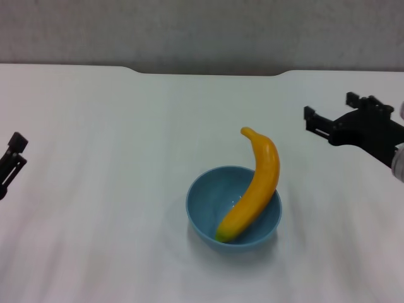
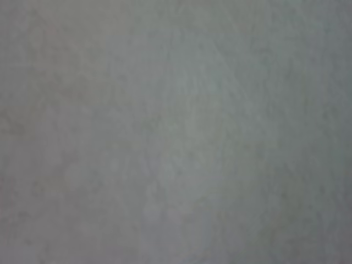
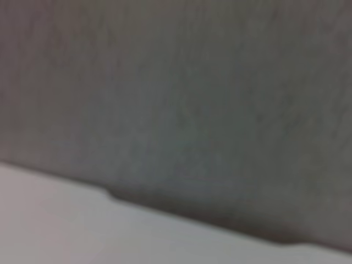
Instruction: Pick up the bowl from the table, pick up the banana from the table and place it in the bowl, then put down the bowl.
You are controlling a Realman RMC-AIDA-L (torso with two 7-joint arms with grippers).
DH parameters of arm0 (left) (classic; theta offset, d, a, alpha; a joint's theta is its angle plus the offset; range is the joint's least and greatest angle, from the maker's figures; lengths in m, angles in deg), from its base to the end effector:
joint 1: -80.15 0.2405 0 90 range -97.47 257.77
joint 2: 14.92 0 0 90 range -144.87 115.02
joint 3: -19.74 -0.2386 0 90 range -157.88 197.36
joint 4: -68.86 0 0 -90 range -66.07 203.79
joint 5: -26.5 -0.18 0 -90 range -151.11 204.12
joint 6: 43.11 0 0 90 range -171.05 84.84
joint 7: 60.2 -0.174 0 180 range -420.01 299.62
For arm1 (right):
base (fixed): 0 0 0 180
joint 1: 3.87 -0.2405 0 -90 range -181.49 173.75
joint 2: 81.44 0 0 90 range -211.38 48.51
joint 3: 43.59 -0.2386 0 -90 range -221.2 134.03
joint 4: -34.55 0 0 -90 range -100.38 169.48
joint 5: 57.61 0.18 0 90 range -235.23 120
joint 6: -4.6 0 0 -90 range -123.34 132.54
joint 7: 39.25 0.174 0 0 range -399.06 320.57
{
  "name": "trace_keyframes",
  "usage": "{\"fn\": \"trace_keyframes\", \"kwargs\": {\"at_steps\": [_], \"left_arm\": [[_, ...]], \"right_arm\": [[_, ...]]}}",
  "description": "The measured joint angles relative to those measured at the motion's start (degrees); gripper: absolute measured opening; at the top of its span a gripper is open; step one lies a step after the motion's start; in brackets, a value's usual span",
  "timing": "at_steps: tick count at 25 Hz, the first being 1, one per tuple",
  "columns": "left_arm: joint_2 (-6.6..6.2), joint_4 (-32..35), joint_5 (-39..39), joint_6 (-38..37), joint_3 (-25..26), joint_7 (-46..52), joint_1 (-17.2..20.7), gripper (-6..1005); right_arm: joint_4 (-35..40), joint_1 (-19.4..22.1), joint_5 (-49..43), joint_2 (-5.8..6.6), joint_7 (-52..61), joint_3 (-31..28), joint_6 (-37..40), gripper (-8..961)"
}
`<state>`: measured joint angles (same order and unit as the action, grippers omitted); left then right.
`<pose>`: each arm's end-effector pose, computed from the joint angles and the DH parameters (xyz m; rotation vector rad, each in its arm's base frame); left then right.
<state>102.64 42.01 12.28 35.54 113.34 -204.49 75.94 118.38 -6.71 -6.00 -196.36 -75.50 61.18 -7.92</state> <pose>-0.2836 0.2680 0.0527 -1.6409 -0.5373 -1.0702 0.2060 0.3370 0.0085 -1.9709 0.6847 0.4096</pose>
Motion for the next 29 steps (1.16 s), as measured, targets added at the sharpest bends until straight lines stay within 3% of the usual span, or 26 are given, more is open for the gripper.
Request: {"fn": "trace_keyframes", "kwargs": {"at_steps": [4,5,6,10,12,16,21,29], "left_arm": [[0.03,4.97,3.01,1.93,-0.03,-2.04,-1.45,882],[0.03,5.9,3.43,2.09,-0.03,-2.17,-1.71,882],[0.04,6.6,3.71,2.19,-0.04,-2.3,-1.91,881],[0.04,8.86,4.22,2.26,-0.06,-3.55,-2.54,880],[0.07,9.72,4.29,2.31,-0.08,-4.3,-2.65,880],[0.22,11.75,4.37,1.35,-0.06,-4.51,-2.97,879],[0.21,14.88,5.05,1.23,0.26,-4.08,-3.95,878],[-0.06,14.97,6.15,0.49,0.54,-7.43,-3.6,877]], "right_arm": [[-2.8,2.22,-0.14,0.07,-0.73,5.41,13.33,884],[-5.07,2.83,-0.9,0.1,-1.95,8.93,21.42,884],[-5.07,2.83,-0.9,0.1,-1.95,8.93,21.42,884],[-13.32,3.52,-5.17,-0.01,-3.13,17.85,44.65,884],[-20.37,2.94,-6.69,-0.1,-2.29,23.64,61.13,884],[-30.72,0.29,-6.81,-0.13,4.14,30.28,78.99,884],[-39.92,-1.27,-6.14,-0.2,14.7,31.31,85.33,884],[-42.89,-2.05,-3.5,-0.07,15.33,30.59,85.39,884]]}}
